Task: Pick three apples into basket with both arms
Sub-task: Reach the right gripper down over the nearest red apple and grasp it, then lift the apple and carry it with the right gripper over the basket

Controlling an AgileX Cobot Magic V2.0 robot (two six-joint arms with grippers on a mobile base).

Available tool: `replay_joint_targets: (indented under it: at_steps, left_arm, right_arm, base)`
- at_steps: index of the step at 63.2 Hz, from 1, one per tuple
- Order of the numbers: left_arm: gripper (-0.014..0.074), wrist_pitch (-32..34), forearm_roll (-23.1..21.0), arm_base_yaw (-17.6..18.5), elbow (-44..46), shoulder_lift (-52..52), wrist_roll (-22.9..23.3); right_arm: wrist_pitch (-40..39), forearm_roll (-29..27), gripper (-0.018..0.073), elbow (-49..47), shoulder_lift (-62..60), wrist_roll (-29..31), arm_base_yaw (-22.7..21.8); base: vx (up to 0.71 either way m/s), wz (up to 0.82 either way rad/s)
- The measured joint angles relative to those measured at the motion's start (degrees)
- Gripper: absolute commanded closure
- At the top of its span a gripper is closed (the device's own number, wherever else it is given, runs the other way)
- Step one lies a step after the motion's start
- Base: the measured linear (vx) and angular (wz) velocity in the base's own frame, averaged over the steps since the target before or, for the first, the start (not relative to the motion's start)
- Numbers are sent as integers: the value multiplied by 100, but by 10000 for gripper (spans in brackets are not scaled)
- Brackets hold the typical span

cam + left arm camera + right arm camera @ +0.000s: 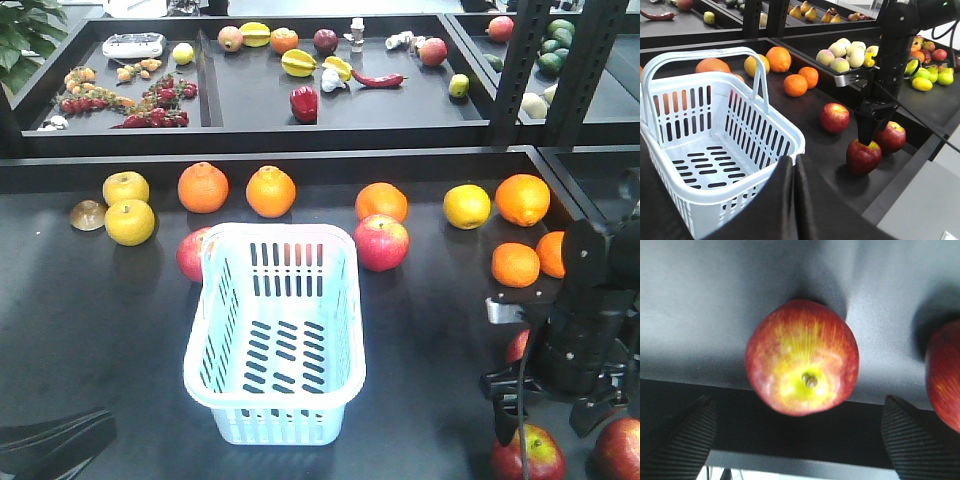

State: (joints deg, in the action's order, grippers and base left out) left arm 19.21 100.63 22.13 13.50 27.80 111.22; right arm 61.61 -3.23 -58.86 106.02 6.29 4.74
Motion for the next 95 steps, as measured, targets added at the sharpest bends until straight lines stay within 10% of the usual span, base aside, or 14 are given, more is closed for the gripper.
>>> replay_joint_targets:
  at_steps: [36, 74, 95]
  left_arm:
    - [603, 0, 0, 0, 0, 0, -5]
    - [603, 0, 0, 0, 0, 0, -11]
    - [603, 0, 0, 0, 0, 0, -15]
  right_arm:
    - [-233, -21, -9, -30, 795, -5, 0]
    - [-71, -133, 548, -32, -177, 323, 0]
    - [60, -2640, 565, -32, -2187, 2063, 131]
  base:
    - [0, 0]
    - [0, 0]
    - [0, 0]
